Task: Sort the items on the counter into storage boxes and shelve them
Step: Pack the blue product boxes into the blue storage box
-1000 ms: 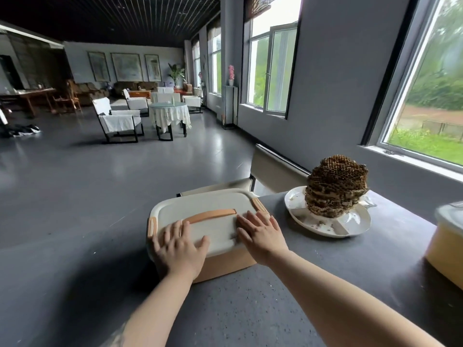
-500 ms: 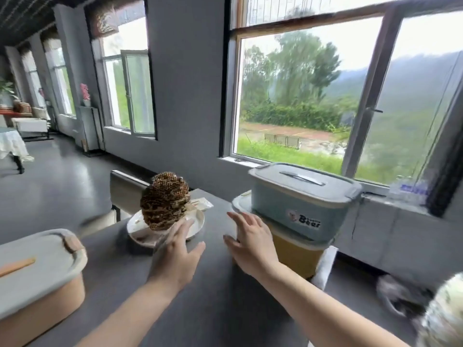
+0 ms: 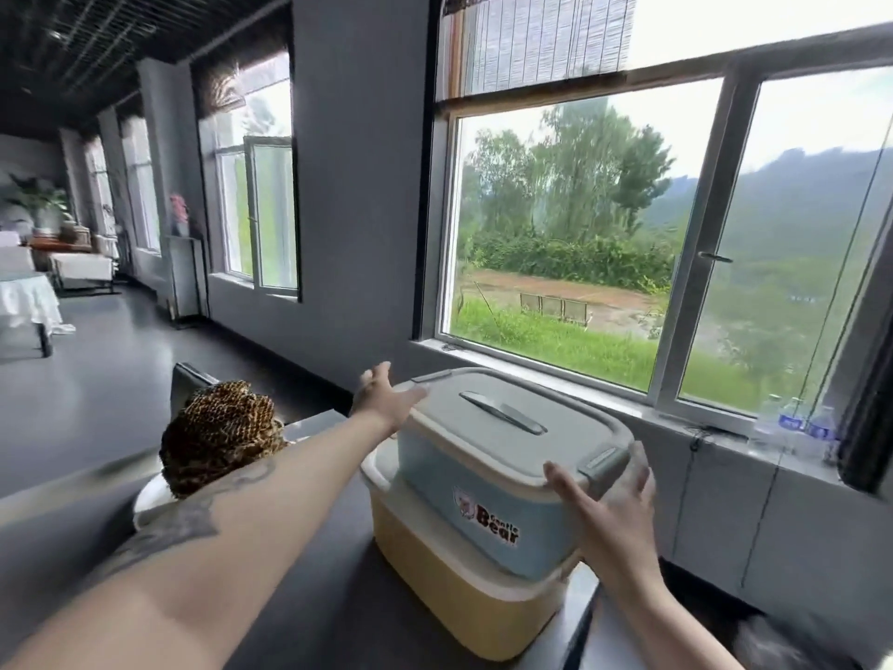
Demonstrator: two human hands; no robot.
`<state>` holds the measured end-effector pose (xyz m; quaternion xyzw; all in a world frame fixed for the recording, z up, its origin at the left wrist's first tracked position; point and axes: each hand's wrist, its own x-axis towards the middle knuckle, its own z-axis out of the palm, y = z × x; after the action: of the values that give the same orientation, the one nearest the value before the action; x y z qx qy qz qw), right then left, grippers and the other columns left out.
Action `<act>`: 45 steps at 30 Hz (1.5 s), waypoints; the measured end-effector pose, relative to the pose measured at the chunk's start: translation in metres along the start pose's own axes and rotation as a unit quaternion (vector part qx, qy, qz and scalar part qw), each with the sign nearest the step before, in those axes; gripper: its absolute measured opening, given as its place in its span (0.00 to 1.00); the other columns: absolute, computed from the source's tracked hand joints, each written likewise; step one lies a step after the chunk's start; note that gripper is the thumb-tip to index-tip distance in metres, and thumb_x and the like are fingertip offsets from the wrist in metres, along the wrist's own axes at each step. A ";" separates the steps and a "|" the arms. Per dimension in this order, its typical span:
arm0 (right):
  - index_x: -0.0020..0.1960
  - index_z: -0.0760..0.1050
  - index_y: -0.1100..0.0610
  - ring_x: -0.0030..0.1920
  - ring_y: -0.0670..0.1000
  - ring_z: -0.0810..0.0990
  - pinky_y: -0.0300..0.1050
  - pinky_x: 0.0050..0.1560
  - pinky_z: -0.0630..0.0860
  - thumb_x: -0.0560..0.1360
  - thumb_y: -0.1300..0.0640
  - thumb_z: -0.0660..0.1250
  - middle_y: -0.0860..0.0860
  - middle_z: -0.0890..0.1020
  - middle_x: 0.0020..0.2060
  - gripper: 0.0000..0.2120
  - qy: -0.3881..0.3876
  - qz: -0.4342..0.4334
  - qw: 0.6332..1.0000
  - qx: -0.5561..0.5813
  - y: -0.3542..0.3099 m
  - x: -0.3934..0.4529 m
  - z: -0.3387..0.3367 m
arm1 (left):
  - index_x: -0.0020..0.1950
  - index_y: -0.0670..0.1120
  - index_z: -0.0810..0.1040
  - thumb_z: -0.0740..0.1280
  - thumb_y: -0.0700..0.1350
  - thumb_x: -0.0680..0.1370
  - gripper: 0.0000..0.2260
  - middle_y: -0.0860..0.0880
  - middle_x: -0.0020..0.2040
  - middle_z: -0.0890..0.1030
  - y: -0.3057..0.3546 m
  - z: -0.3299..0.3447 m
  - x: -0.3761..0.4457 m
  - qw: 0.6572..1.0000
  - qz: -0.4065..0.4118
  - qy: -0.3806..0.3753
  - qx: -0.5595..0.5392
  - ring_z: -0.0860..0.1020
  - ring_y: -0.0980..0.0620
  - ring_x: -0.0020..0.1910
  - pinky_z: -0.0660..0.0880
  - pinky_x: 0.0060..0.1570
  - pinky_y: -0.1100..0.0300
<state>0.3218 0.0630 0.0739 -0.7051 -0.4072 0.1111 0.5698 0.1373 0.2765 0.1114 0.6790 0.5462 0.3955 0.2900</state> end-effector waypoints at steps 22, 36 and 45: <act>0.74 0.57 0.48 0.34 0.52 0.85 0.53 0.42 0.82 0.66 0.70 0.73 0.45 0.85 0.36 0.44 -0.194 0.034 0.905 0.378 -0.065 -0.039 0.083 | 0.41 0.43 0.81 0.78 0.46 0.63 0.12 0.49 0.35 0.81 -0.072 -0.156 -0.094 0.944 -0.183 0.186 -0.202 0.78 0.51 0.35 0.72 0.33 0.61; 0.70 0.67 0.49 0.55 0.54 0.82 0.54 0.48 0.81 0.57 0.75 0.74 0.53 0.78 0.61 0.46 -0.606 0.050 0.683 0.405 -0.127 -0.292 0.267 | 0.56 0.43 0.73 0.77 0.44 0.67 0.22 0.48 0.47 0.79 -0.196 -0.369 -0.436 0.786 -0.355 0.494 -0.114 0.75 0.55 0.39 0.69 0.31 0.67; 0.68 0.66 0.47 0.52 0.52 0.81 0.45 0.43 0.78 0.51 0.66 0.77 0.50 0.78 0.57 0.49 -0.685 0.087 0.645 0.328 -0.113 -0.422 0.292 | 0.57 0.46 0.72 0.77 0.50 0.55 0.32 0.46 0.52 0.80 -0.237 -0.397 -0.577 0.720 -0.425 0.538 -0.105 0.80 0.46 0.51 0.77 0.55 0.50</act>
<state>-0.1822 -0.0222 -0.0497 -0.2277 -0.5547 0.7377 0.3102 -0.3753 -0.2434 -0.0053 0.0136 0.7966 0.5844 0.1539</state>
